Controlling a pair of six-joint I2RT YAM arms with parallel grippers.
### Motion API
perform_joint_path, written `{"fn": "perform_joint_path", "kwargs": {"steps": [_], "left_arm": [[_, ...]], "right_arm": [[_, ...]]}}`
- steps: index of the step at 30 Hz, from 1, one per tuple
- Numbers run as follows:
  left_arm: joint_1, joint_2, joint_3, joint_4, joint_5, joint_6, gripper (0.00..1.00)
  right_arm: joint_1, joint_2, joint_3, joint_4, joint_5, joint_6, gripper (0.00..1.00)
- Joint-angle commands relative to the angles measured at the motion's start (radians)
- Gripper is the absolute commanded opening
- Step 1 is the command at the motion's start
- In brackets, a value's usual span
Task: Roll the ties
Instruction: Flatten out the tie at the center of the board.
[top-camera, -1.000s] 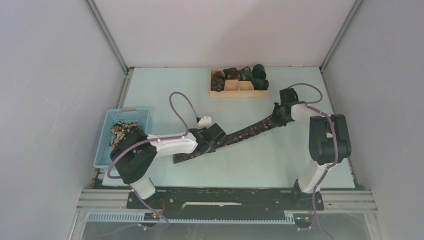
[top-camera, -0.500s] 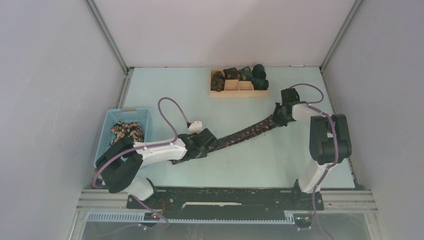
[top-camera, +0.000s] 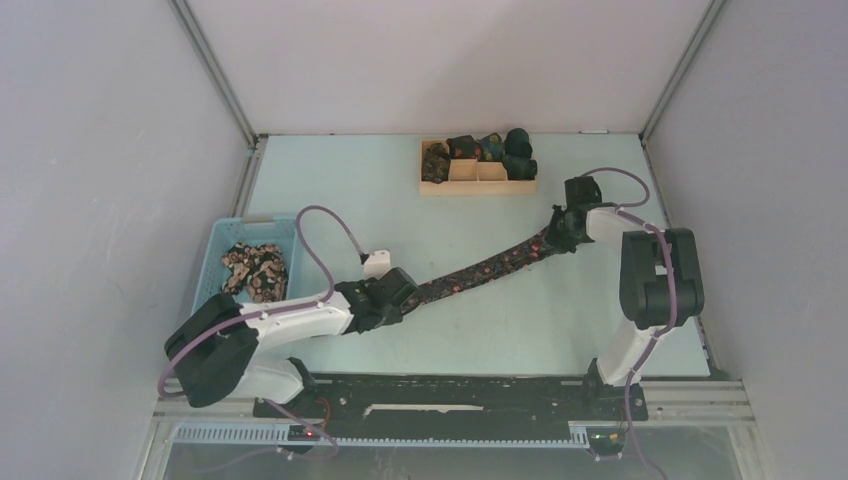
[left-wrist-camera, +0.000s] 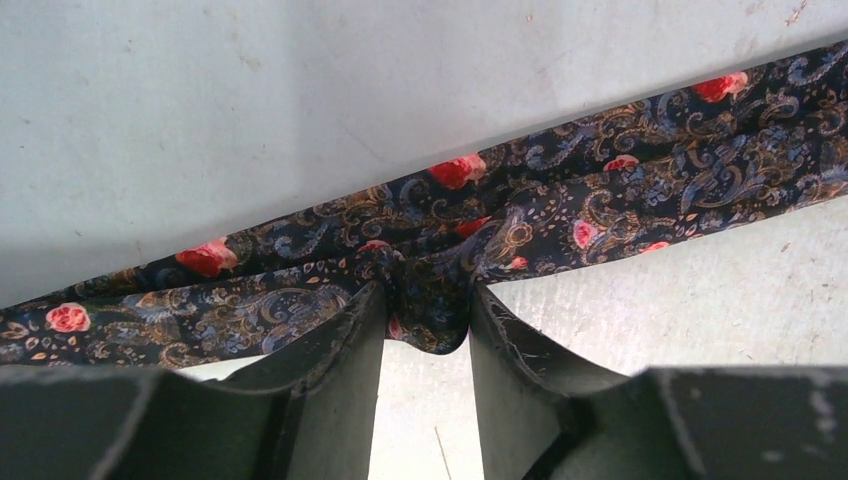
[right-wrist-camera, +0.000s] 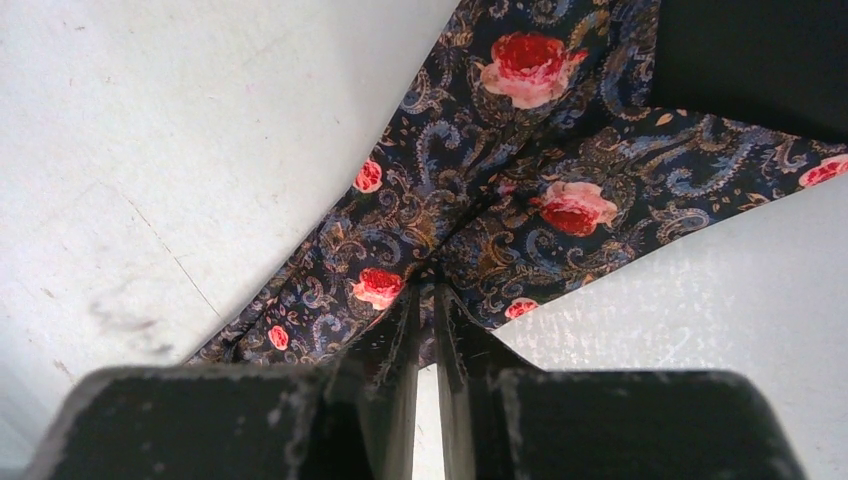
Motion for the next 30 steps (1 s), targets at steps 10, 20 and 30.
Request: {"fn": "perform_joint_path", "kwargs": {"steps": [10, 20, 30], "left_arm": [[0.005, -0.140, 0.020, 0.026, 0.091, 0.104, 0.65], [0.004, -0.253, 0.018, 0.012, 0.123, 0.148, 0.70], [0.004, -0.335, -0.074, 0.021, 0.128, 0.118, 0.70]], "right_arm": [[-0.020, -0.164, 0.012, -0.070, 0.028, -0.005, 0.60], [0.073, 0.009, 0.167, -0.200, 0.202, 0.084, 0.66], [0.102, 0.164, 0.281, -0.279, 0.306, 0.069, 0.28]]}}
